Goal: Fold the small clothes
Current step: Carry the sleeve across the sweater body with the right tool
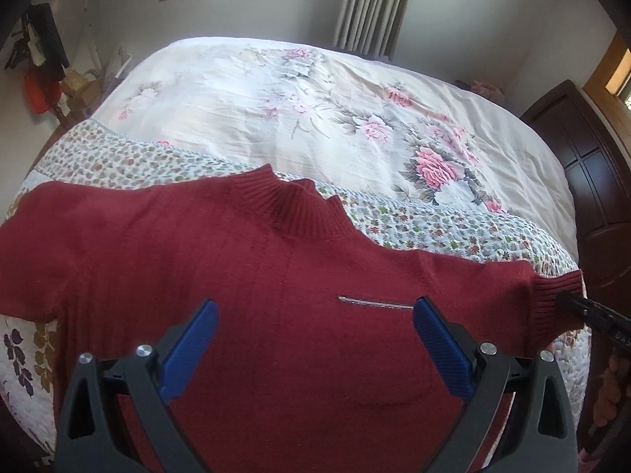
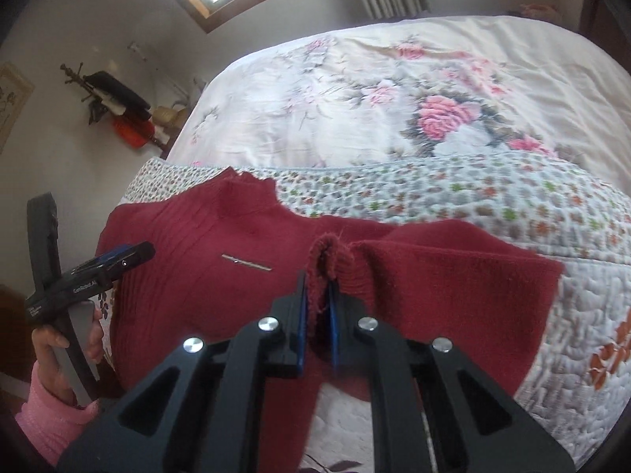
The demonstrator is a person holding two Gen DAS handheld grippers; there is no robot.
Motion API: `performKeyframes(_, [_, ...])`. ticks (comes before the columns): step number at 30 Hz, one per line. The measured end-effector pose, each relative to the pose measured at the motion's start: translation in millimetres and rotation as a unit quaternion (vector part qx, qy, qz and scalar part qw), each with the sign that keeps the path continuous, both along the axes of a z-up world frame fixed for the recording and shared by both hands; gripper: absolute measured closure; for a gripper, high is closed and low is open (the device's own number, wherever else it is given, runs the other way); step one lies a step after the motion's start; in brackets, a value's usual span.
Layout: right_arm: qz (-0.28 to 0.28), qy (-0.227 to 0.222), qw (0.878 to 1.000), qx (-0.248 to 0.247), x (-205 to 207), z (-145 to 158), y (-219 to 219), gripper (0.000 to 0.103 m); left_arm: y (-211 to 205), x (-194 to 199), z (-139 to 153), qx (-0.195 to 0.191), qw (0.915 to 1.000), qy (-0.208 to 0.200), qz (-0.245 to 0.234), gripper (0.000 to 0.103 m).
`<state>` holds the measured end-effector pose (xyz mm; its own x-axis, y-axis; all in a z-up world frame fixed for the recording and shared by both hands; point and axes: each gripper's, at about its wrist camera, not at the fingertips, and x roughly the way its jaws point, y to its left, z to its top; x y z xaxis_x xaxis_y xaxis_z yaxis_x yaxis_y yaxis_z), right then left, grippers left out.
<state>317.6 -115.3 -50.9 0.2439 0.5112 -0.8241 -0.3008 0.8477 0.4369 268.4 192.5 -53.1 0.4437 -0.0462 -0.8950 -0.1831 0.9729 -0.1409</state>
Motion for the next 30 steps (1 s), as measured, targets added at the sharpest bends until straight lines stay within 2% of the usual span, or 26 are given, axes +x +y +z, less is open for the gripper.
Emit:
performKeyframes(3, [0.024,0.017,0.999,-0.016,2,-16,41,0.093,12,-3,-3,-0.004,1.0,0.005,0.006,0.004])
performKeyframes(4, [0.026,0.023,0.999,-0.022,5,-23,48,0.088,13,-4,-4,-0.005,0.9999,0.007,0.006,0.004])
performKeyframes(8, [0.026,0.049,0.998,0.0,1,-37,49,0.079,16,-4,-9,-0.006,0.9999,0.013,0.004,0.004])
performKeyframes(10, [0.03,0.062,0.996,0.055,-2,-31,44,0.075,10,-2,-11,-0.012,0.9998,0.015,0.0,0.004])
performKeyframes(11, [0.026,0.072,0.993,0.094,-3,-27,37,0.07,7,-1,-11,-0.015,0.9998,0.016,-0.003,0.004])
performKeyframes(12, [0.021,0.078,0.989,0.128,-6,-20,29,0.056,1,1,-11,-0.022,0.9996,0.018,-0.008,0.004])
performKeyframes(13, [0.019,0.075,0.987,0.141,-7,-14,22,0.054,-4,3,-12,-0.029,0.9993,0.019,-0.012,0.004])
performKeyframes(15, [0.007,0.054,0.991,0.122,-11,0,5,0.054,-21,8,-13,-0.053,0.9978,0.026,-0.03,0.004])
performKeyframes(16, [-0.008,0.038,0.995,0.094,-15,5,-8,0.054,-30,11,-15,-0.062,0.9969,0.031,-0.038,0.004])
performKeyframes(19, [-0.044,0.031,0.997,0.051,-24,3,-44,0.054,-61,19,-27,-0.105,0.9904,0.061,-0.066,0.004])
performKeyframes(23, [-0.081,0.035,0.995,0.047,-42,-10,-86,0.054,-106,27,-45,-0.163,0.9755,0.108,-0.102,0.004])
performKeyframes(26, [-0.099,0.033,0.994,0.04,-55,-18,-109,0.054,-129,29,-62,-0.192,0.9652,0.144,-0.104,0.005])
performKeyframes(27, [-0.104,0.032,0.993,0.036,-59,-20,-114,0.054,-132,29,-65,-0.195,0.9639,0.15,-0.102,0.005])
performKeyframes(30, [-0.116,0.027,0.993,0.025,-66,-23,-129,0.051,-141,33,-66,-0.187,0.9669,0.144,-0.097,0.007])
